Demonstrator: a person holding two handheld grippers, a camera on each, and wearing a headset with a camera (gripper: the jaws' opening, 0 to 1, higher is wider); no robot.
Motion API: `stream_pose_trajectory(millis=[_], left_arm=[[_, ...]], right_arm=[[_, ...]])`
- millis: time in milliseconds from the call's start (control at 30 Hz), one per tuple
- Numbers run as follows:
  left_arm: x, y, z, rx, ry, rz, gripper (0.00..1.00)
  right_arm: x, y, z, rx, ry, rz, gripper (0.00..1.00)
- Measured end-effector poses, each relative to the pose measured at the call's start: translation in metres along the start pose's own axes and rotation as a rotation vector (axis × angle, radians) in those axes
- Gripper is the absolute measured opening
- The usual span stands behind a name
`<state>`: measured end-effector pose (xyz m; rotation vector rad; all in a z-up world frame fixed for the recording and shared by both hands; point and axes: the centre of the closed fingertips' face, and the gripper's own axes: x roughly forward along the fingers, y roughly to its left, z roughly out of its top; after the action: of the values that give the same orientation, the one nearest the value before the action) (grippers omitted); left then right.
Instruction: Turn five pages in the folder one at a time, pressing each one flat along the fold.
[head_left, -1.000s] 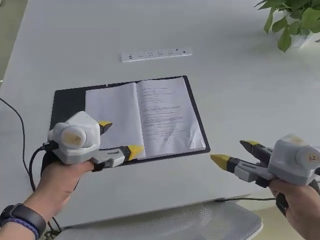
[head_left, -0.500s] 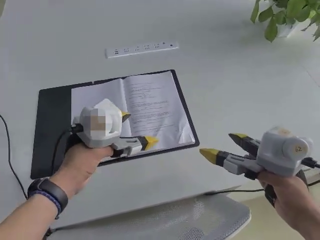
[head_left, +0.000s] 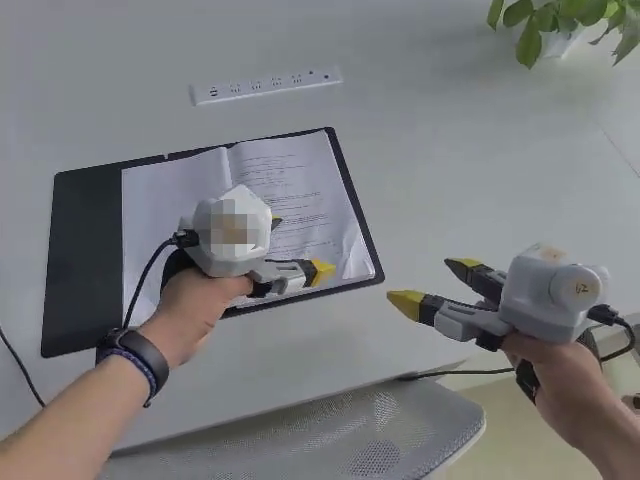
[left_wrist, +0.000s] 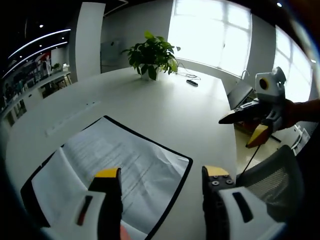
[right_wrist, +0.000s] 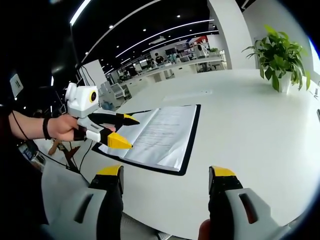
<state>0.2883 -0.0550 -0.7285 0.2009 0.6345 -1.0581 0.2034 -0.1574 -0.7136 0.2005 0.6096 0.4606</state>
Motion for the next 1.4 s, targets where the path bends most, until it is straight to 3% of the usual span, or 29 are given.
stream_pose_trajectory(millis=[467,733,900,1100,1400], left_arm=[[0.054,-0.019,-0.015,0.028,0.066,-0.031,0.62],[0.076,-0.014,-0.019,0.017,0.077,0.009,0.61],[0.084,-0.017,-0.025,0.027,0.095,0.000,0.61],[0.085,-0.015,-0.030,0.095,0.111,0.016,0.60],[0.087,-0.007,-0.029,0.090,0.098,0.019,0.55]], right_arm=[[0.003,-0.001,0.001,-0.001,0.014,0.021,0.68],[0.003,-0.005,-0.001,0.016,0.019,0.023,0.67],[0.005,-0.006,-0.004,0.021,0.031,0.026,0.67],[0.010,-0.007,-0.005,0.026,0.041,0.037,0.66],[0.021,-0.002,-0.002,0.012,0.058,0.070,0.65]])
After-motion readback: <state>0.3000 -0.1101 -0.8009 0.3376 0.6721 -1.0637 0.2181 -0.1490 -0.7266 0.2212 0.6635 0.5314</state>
